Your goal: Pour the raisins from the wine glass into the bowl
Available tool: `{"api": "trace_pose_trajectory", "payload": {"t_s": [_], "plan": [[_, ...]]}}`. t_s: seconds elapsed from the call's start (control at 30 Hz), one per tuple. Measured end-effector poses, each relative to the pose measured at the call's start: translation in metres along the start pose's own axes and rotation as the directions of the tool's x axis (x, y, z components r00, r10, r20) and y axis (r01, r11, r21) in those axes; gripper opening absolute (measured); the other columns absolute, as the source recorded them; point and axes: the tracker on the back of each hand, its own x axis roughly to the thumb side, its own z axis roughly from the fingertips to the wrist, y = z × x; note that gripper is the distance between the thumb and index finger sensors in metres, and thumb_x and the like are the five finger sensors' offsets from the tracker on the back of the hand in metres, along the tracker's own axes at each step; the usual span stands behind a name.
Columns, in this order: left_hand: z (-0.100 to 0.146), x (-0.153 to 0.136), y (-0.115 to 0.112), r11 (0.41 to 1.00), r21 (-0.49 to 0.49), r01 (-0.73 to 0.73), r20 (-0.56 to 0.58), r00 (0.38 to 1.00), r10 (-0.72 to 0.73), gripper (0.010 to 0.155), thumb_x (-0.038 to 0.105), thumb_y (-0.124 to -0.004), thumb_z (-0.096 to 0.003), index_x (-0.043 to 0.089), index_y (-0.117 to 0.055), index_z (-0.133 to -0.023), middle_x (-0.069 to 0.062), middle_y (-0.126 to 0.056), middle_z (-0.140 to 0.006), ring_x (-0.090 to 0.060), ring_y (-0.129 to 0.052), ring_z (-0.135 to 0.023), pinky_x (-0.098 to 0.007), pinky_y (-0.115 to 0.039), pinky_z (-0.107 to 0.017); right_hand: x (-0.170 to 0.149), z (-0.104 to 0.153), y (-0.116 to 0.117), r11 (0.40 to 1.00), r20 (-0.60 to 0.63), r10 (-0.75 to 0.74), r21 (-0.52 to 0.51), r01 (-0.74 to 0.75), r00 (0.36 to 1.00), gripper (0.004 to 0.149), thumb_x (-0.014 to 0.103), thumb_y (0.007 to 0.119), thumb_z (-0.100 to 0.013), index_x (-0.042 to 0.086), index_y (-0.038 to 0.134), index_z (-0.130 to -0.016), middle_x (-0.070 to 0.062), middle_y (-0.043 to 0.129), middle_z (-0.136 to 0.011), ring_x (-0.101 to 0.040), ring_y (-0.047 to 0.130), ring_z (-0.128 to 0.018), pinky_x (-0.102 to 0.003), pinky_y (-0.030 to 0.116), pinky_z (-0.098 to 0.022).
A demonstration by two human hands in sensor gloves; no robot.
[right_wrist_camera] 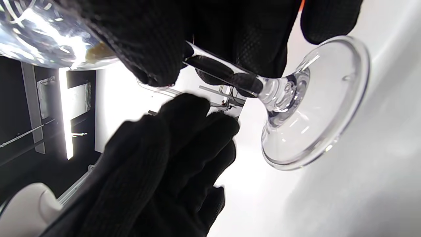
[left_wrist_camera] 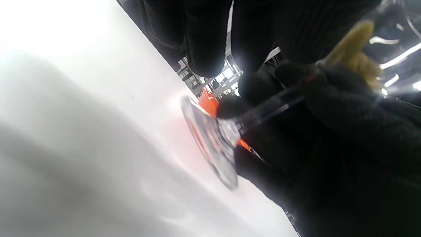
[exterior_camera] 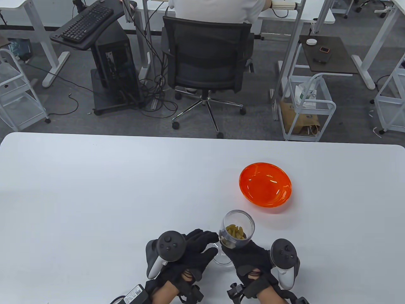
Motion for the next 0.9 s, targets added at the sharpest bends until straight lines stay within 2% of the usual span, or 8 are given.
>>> {"api": "trace_pose_trajectory", "payload": {"t_s": [0.13, 0.27, 0.37, 0.63, 0.77, 0.9], "plan": [[-0.001, -0.01, 0.014, 0.997, 0.069, 0.028, -0.041, 0.999, -0.026, 0.059, 0.052, -0.082, -0.0413, 0.034, -0.077, -0.098, -0.002, -0.079, -0.11, -0.034, -0.057, -0.109, -0.063, -0.029, -0.076, -0.001, -0.002, -0.011, 0.999, -0.004, 0.0, -0.051, 0.0, 1.0, 0.048, 0.026, 0.089, -0.049, 0.017, 0.072, -0.093, -0.018, 0.08, -0.098, -0.049, 0.088, -0.081, -0.073, 0.055, -0.067], [-0.001, -0.023, 0.036, 0.971, 0.176, 0.161, -0.134, 0.981, -0.139, 0.064, 0.055, -0.082, -0.0405, 0.035, -0.074, -0.1, -0.004, -0.072, -0.114, -0.036, -0.051, -0.11, -0.064, -0.027, -0.075, -0.003, -0.004, -0.03, 0.99, -0.012, 0.005, -0.138, -0.006, 1.0, 0.048, 0.026, 0.089, -0.049, 0.018, 0.072, -0.093, -0.017, 0.083, -0.096, -0.047, 0.088, -0.081, -0.073, 0.053, -0.068], [-0.001, -0.032, 0.047, 0.953, 0.21, 0.219, -0.176, 0.967, -0.184, 0.066, 0.057, -0.082, -0.04, 0.035, -0.072, -0.101, -0.005, -0.07, -0.115, -0.037, -0.048, -0.111, -0.064, -0.026, -0.075, -0.006, -0.005, -0.044, 0.979, -0.023, 0.011, -0.202, -0.015, 1.0, 0.047, 0.027, 0.089, -0.049, 0.018, 0.073, -0.093, -0.016, 0.084, -0.094, -0.046, 0.088, -0.081, -0.072, 0.053, -0.068], [-0.002, -0.044, 0.057, 0.933, 0.215, 0.288, -0.256, 0.939, -0.23, 0.067, 0.058, -0.083, -0.0397, 0.034, -0.073, -0.101, -0.005, -0.069, -0.116, -0.038, -0.047, -0.111, -0.064, -0.025, -0.075, -0.009, -0.005, -0.072, 0.941, -0.038, 0.045, -0.334, -0.055, 0.998, 0.047, 0.028, 0.088, -0.05, 0.017, 0.074, -0.094, -0.016, 0.085, -0.093, -0.046, 0.088, -0.08, -0.073, 0.052, -0.068], [-0.002, -0.045, 0.057, 0.922, 0.209, 0.327, -0.27, 0.925, -0.267, 0.067, 0.058, -0.083, -0.0396, 0.035, -0.072, -0.101, -0.004, -0.069, -0.116, -0.038, -0.046, -0.111, -0.063, -0.025, -0.075, -0.009, -0.002, -0.086, 0.892, -0.062, 0.113, -0.433, -0.129, 0.992, 0.047, 0.028, 0.088, -0.05, 0.017, 0.074, -0.094, -0.016, 0.085, -0.092, -0.046, 0.088, -0.079, -0.073, 0.05, -0.068], [-0.001, -0.045, 0.058, 0.914, 0.21, 0.346, -0.276, 0.918, -0.284, 0.066, 0.058, -0.083, -0.0396, 0.035, -0.073, -0.101, -0.004, -0.069, -0.116, -0.038, -0.046, -0.111, -0.063, -0.024, -0.075, -0.013, -0.003, -0.096, 0.873, -0.073, 0.154, -0.458, -0.17, 0.985, 0.048, 0.028, 0.087, -0.05, 0.016, 0.075, -0.095, -0.016, 0.085, -0.091, -0.047, 0.087, -0.078, -0.075, 0.049, -0.068]]}}
